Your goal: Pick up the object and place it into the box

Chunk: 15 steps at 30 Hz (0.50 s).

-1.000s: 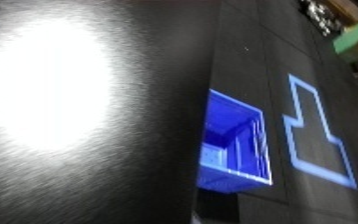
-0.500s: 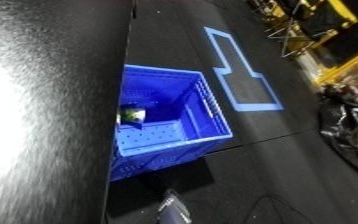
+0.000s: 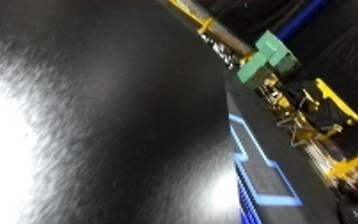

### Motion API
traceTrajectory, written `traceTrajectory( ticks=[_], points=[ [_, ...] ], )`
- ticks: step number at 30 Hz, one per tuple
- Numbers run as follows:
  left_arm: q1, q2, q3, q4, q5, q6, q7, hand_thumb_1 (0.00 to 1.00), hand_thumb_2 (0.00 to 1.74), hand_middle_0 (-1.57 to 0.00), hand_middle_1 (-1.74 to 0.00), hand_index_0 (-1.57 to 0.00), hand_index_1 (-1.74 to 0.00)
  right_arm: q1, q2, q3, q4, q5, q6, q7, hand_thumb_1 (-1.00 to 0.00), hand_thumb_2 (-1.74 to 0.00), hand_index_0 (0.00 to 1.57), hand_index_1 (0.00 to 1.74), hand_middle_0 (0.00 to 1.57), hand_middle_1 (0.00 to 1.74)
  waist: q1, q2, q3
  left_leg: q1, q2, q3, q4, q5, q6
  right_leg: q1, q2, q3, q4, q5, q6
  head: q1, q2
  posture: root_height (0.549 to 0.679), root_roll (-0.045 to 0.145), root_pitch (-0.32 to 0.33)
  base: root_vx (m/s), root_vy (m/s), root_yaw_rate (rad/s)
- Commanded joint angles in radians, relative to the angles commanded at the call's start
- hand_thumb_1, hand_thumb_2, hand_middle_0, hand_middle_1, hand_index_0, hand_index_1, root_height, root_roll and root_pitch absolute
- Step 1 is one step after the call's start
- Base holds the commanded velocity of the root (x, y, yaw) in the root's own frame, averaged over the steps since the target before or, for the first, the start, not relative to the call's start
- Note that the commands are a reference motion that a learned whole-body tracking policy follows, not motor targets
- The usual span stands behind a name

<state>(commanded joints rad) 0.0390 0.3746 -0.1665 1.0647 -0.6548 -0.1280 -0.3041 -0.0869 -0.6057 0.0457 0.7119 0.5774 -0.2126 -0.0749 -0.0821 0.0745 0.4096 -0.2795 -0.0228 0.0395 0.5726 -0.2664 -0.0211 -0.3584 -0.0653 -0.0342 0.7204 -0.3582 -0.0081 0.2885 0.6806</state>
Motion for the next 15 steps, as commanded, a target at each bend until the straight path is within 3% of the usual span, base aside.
traceTrajectory(
  ticks=[2, 5, 8, 12, 15],
  points=[
    [0.016, 0.012, 0.021, -0.002, 0.010, 0.000, 0.002, 0.00, 0.00, 0.00, 0.00, 0.00, 0.00, 0.037, 0.021, -0.008, 0.014, 0.003, -0.016, 0.037, -0.15, -0.26, 0.24, 0.26, 0.24, 0.26, 0.007, -0.021, -0.011, -0.009, 0.006, 0.005, 0.005, -0.005, 0.0064, 0.006, 0.0045, -0.008, -0.010, 0.006, 0.0013, -0.010, 0.050, 0.643, 0.069, -0.020, 0.041, -0.112, -0.078],
    [0.021, 0.028, 0.038, 0.012, 0.024, -0.002, -0.005, 0.00, 0.00, 0.00, 0.00, 0.00, 0.00, 0.065, 0.048, -0.008, 0.076, 0.009, -0.057, 0.092, -0.15, -0.26, 0.24, 0.26, 0.24, 0.26, 0.020, -0.038, -0.027, -0.016, 0.018, 0.004, 0.016, 0.000, 0.0107, 0.025, 0.0122, -0.020, -0.027, 0.017, 0.0065, -0.010, 0.079, 0.645, 0.055, -0.024, 0.055, -0.093, -0.043],
    [0.019, 0.039, 0.035, 0.025, 0.032, -0.005, -0.013, 0.00, 0.00, 0.00, 0.00, 0.00, 0.00, 0.068, 0.073, 0.011, 0.124, 0.009, -0.085, 0.108, -0.15, -0.26, 0.24, 0.26, 0.24, 0.26, 0.030, -0.047, -0.040, -0.009, 0.026, -0.003, 0.017, 0.006, 0.0120, 0.043, 0.0227, -0.025, -0.037, 0.023, 0.0124, -0.014, 0.075, 0.645, 0.043, -0.030, 0.065, -0.056, 0.013],
    [0.021, 0.046, 0.027, 0.027, 0.042, -0.004, -0.010, 0.00, 0.00, 0.00, 0.00, 0.00, 0.00, 0.074, 0.101, 0.029, 0.138, 0.009, -0.096, 0.091, -0.15, -0.26, 0.24, 0.26, 0.24, 0.26, 0.038, -0.057, -0.055, 0.006, 0.025, -0.011, 0.006, -0.008, 0.0170, 0.057, 0.0285, -0.025, -0.047, 0.029, 0.0224, 0.001, 0.049, 0.647, 0.036, -0.032, 0.040, -0.031, 0.047],
    [0.022, 0.047, 0.025, 0.033, 0.052, -0.002, -0.005, 0.00, 0.00, 0.00, 0.00, 0.00, 0.00, 0.079, 0.114, 0.036, 0.133, 0.011, -0.097, 0.080, -0.15, -0.26, 0.24, 0.26, 0.24, 0.26, 0.043, -0.062, -0.063, 0.017, 0.025, -0.013, -0.002, -0.014, 0.0182, 0.072, 0.0278, -0.029, -0.061, 0.030, 0.0257, 0.015, 0.030, 0.648, 0.034, -0.033, 0.023, -0.032, 0.056]
  ],
)
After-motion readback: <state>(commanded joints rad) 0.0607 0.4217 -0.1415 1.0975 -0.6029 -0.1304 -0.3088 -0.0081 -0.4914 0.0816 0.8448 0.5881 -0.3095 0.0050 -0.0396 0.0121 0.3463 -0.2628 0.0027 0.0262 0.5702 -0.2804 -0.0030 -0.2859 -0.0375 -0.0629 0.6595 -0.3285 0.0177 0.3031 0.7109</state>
